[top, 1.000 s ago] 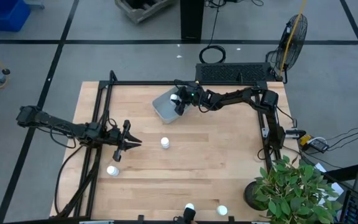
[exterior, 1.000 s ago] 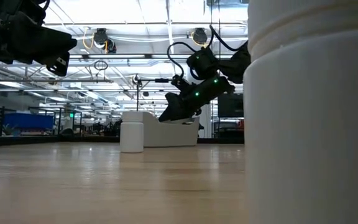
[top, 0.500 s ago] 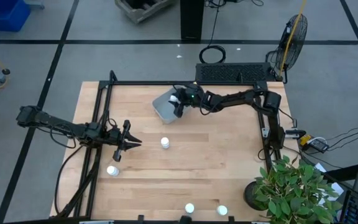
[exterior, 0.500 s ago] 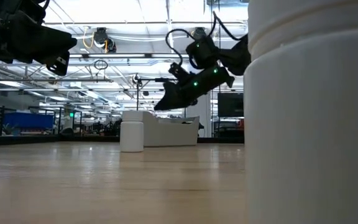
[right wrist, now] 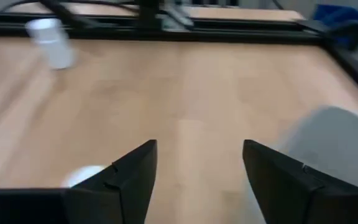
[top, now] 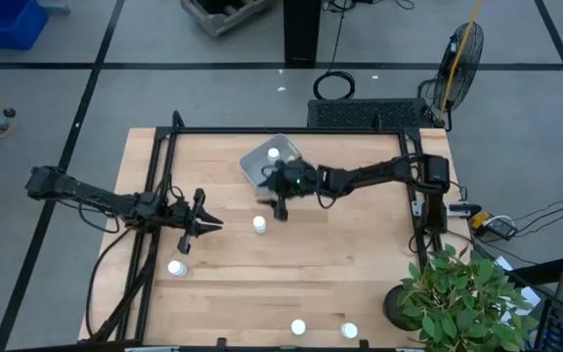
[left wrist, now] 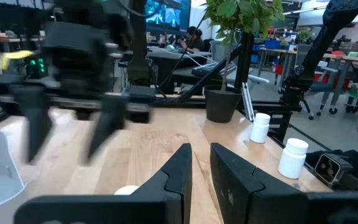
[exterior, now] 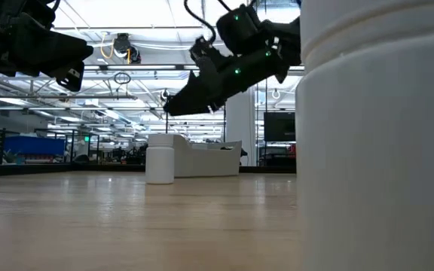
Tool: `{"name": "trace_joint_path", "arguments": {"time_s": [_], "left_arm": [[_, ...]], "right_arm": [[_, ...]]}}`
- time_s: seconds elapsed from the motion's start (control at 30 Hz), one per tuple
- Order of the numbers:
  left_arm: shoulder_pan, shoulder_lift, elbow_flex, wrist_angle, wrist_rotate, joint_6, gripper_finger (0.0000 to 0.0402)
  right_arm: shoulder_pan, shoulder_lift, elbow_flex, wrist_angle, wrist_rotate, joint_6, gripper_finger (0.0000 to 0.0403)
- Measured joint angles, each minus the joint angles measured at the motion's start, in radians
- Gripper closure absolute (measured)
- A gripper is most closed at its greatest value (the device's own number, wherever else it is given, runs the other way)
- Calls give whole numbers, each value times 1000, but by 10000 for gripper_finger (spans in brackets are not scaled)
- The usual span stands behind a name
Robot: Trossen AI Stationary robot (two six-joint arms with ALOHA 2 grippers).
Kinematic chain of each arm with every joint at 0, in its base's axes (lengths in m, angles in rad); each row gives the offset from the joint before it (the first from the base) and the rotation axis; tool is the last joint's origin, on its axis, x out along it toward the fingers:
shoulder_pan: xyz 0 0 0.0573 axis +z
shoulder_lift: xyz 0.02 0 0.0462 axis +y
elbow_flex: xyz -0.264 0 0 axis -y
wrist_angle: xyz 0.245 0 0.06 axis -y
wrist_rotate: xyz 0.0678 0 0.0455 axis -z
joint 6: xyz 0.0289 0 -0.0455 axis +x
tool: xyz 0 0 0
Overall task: Pick and place pill bottles into a basket
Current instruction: Put the white medicine bottle into the gray bin
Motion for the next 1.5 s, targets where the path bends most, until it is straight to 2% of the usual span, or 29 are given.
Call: {"name": "trace_joint_path", "arguments": {"time_s": [0.2, 0.4, 0.67, 1.07, 1.5], "left_arm": [[0, 0, 0, 0, 0, 0, 339], [0, 0, 0, 0, 0, 0, 339], [0, 0, 0, 0, 0, 0, 339], [0, 0, 0, 0, 0, 0, 339], [0, 0, 0, 0, 0, 0, 339]], "right_arm": [[95, 0, 0, -32, 50, -34, 119], [133, 0, 0, -59, 128, -44, 89], [126, 0, -29, -55, 121, 25, 85], [132, 4, -71, 59, 97, 110, 85], [133, 54, -72, 116, 100, 128, 85]]}}
